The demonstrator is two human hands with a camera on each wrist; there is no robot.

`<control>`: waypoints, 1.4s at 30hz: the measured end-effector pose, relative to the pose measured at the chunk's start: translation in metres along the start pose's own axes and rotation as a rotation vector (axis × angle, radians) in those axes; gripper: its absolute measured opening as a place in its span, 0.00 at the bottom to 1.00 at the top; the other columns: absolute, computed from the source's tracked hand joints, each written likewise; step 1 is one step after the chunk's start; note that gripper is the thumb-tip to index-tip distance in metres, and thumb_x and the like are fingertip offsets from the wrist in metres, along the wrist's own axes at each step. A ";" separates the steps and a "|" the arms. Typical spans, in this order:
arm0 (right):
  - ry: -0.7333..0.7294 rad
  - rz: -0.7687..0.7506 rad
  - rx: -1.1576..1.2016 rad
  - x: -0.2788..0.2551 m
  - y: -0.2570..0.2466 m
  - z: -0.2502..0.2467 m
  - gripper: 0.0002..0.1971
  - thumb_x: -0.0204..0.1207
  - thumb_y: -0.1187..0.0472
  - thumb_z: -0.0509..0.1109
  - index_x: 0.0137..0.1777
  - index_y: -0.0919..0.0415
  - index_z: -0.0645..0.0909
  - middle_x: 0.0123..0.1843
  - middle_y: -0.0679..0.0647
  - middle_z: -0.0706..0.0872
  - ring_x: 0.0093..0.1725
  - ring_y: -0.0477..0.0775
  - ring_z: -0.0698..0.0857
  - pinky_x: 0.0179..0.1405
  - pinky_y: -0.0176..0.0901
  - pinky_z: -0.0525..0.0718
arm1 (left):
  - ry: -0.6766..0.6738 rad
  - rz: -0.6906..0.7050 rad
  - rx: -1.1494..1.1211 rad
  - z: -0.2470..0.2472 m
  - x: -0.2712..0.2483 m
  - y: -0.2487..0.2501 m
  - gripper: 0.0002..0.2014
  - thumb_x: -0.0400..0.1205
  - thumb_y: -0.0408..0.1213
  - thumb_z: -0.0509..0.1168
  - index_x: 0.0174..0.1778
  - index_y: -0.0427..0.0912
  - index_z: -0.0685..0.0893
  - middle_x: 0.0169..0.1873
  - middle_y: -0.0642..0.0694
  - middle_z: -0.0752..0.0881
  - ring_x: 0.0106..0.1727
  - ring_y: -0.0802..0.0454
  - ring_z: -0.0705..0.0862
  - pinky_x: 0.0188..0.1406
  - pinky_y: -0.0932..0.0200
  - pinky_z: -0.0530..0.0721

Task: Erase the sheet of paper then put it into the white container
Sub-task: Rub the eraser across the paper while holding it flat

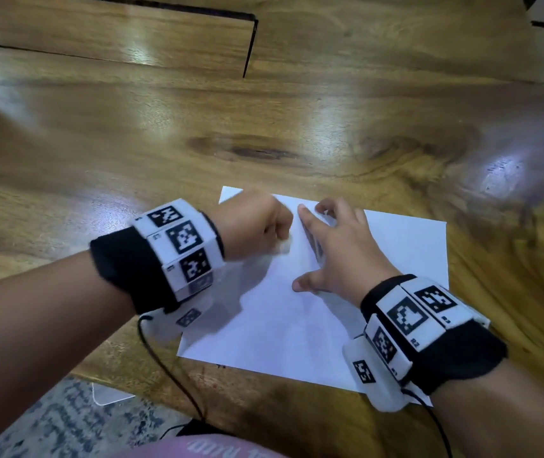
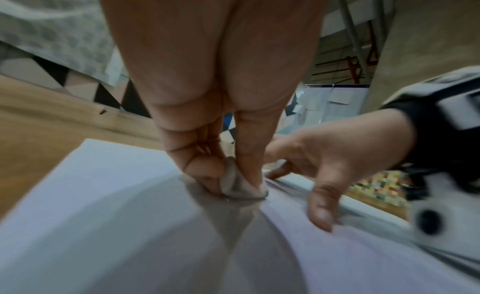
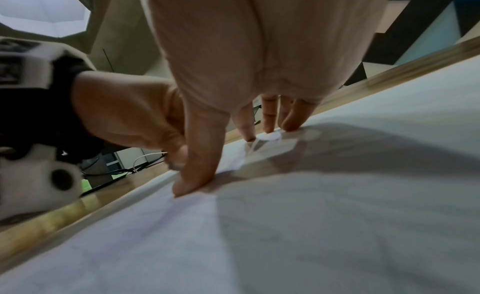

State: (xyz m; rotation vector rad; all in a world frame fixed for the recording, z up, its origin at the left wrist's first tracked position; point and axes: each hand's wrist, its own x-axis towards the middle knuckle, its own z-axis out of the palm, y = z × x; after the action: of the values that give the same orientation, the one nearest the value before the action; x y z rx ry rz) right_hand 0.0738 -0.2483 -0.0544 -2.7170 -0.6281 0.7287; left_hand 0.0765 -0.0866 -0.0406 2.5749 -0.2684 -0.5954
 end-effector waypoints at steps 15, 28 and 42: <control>-0.022 -0.008 -0.037 -0.001 -0.004 -0.002 0.55 0.62 0.42 0.79 0.84 0.50 0.49 0.77 0.52 0.52 0.75 0.54 0.53 0.73 0.38 0.61 | -0.070 0.127 0.120 0.009 -0.016 0.000 0.02 0.75 0.34 0.65 0.38 0.40 0.80 0.35 0.47 0.76 0.38 0.50 0.72 0.31 0.61 0.63; -0.024 -0.014 -0.060 -0.001 -0.006 -0.001 0.56 0.63 0.41 0.78 0.84 0.51 0.47 0.77 0.53 0.50 0.75 0.55 0.53 0.75 0.40 0.63 | 0.032 0.091 0.034 0.022 -0.019 0.003 0.05 0.76 0.34 0.64 0.35 0.41 0.78 0.31 0.49 0.70 0.37 0.47 0.71 0.32 0.59 0.59; 0.011 -0.023 -0.014 -0.003 -0.001 -0.005 0.54 0.59 0.47 0.83 0.80 0.66 0.59 0.75 0.52 0.57 0.74 0.50 0.58 0.66 0.24 0.54 | 0.188 -0.057 0.037 -0.015 0.034 0.017 0.05 0.73 0.32 0.65 0.43 0.37 0.83 0.31 0.50 0.77 0.41 0.50 0.75 0.37 0.61 0.70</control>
State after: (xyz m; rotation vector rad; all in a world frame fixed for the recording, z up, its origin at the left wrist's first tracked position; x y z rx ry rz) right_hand 0.0736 -0.2490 -0.0489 -2.7202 -0.6630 0.7066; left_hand 0.1124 -0.1047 -0.0327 2.6598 -0.1441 -0.3673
